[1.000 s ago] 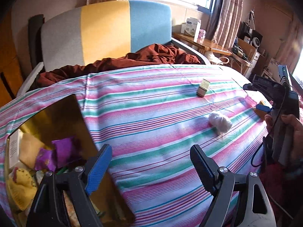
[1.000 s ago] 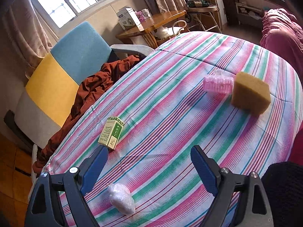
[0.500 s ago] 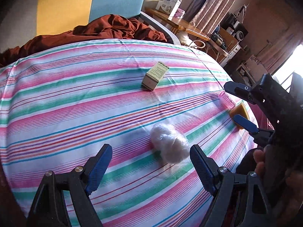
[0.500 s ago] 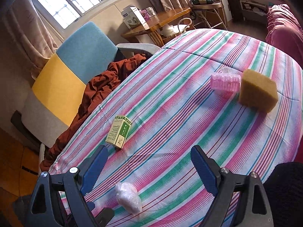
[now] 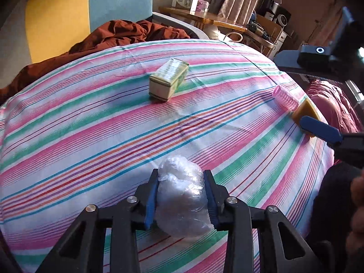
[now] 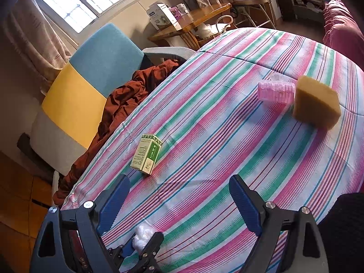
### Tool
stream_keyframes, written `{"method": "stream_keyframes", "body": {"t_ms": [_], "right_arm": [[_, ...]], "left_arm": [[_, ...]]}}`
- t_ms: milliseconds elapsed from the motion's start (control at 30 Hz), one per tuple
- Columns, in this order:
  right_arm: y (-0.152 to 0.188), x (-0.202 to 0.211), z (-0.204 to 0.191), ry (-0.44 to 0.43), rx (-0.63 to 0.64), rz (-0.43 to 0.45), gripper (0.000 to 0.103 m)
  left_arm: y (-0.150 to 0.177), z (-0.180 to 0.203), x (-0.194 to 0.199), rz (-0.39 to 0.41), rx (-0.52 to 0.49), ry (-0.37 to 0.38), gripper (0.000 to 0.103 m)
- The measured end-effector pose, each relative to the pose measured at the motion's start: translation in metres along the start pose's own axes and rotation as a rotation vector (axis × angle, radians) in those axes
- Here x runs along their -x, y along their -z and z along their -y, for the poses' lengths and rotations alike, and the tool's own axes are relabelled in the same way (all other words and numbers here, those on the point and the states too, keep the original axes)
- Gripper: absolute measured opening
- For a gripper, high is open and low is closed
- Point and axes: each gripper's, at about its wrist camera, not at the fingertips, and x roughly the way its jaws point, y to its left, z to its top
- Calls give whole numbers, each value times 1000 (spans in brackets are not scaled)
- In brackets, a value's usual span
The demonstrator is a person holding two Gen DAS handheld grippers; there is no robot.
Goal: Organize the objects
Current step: 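Grasp the white plastic bag with the left gripper and lift it, then grasp the green-and-white box with the right gripper and lift it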
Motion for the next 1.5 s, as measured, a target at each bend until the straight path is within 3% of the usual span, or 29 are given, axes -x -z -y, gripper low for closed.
{"method": "stream_keyframes", "body": {"t_ms": [167,300,433,533,667,833,1033,1300,1367,1500], "right_arm": [[3,-8,1,-17,-21,-46,91],[7,-16,-4,-8,4,-91,91],[16,-32,-22,21,99,-164,91],[27,-43,-44,62,229,-208,91],[32,-54,-78,152,465,-202,91],[18,-80,-108,202,766,-205,91],[-12,-125,-111,225,853,-268,91],[-19,-174,-129,272,1035,-349,91],[-21,-184,-130,285,1033,-364,91],[-18,-184,-128,229,965,-388,80]], "left_arm": [[44,-37,32,101,6,-122,38],[73,-63,51,144,73,-137,38],[78,-65,51,149,67,-135,38],[79,-63,49,153,60,-139,38],[81,-66,51,161,71,-120,38],[82,-69,51,166,83,-102,39],[82,-72,51,173,97,-79,40],[84,-75,50,178,108,-58,40],[84,-75,50,178,108,-56,41],[84,-75,50,181,111,-49,41]]}}
